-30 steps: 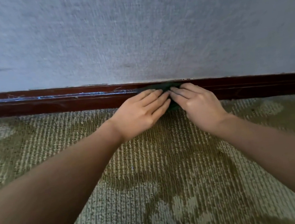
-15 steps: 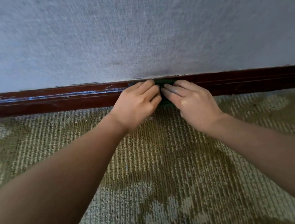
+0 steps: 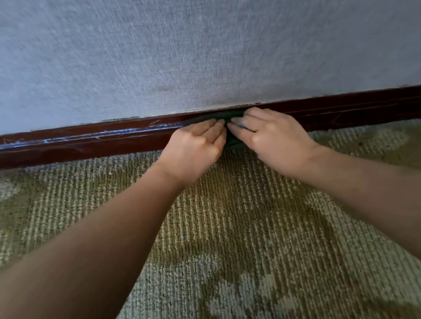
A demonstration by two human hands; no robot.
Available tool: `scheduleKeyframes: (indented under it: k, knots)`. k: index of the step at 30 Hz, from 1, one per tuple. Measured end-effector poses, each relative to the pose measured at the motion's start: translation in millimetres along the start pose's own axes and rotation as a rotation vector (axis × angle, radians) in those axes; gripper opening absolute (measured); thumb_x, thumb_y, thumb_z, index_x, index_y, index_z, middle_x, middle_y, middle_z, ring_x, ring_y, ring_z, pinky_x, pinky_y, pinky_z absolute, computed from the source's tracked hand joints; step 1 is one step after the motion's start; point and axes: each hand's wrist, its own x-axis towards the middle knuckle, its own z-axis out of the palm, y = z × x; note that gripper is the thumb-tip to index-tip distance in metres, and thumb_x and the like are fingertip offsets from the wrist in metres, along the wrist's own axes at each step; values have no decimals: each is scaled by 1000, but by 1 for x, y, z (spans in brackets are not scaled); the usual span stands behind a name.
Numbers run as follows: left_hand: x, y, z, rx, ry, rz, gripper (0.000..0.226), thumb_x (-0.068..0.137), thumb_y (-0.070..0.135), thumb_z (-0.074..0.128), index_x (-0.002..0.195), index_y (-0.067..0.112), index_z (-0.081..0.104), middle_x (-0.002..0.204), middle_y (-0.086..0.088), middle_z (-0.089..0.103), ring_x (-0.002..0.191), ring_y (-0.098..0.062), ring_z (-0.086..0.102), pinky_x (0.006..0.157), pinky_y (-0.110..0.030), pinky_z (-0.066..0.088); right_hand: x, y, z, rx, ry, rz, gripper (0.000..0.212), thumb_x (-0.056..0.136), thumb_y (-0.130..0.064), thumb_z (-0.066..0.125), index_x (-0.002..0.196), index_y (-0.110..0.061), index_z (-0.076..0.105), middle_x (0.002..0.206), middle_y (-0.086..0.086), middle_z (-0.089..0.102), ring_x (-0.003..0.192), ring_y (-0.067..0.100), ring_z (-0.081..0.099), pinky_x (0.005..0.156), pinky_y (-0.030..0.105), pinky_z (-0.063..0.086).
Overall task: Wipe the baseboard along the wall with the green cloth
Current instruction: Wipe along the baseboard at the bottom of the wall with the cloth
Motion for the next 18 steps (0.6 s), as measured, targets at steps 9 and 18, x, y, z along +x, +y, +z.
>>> scheduleKeyframes:
  k: [9, 18]
  knots:
    - [12, 6, 0, -18, -40, 20, 41, 77, 8, 36, 89, 5, 76, 93, -8, 74, 83, -19, 71, 68, -27, 58, -14, 11, 6, -30, 42, 23, 40, 75, -1, 35, 95, 8, 69, 94, 20, 69, 82, 33, 66, 69, 37, 55]
    - [9, 1, -1, -50, -62, -19, 28, 74, 0, 51, 91, -2, 73, 94, -15, 72, 83, -26, 71, 63, -35, 59, -11, 1, 15, -38, 134, 69, 37, 77, 0, 37, 92, 8, 70, 91, 19, 70, 82, 33, 66, 68, 36, 53]
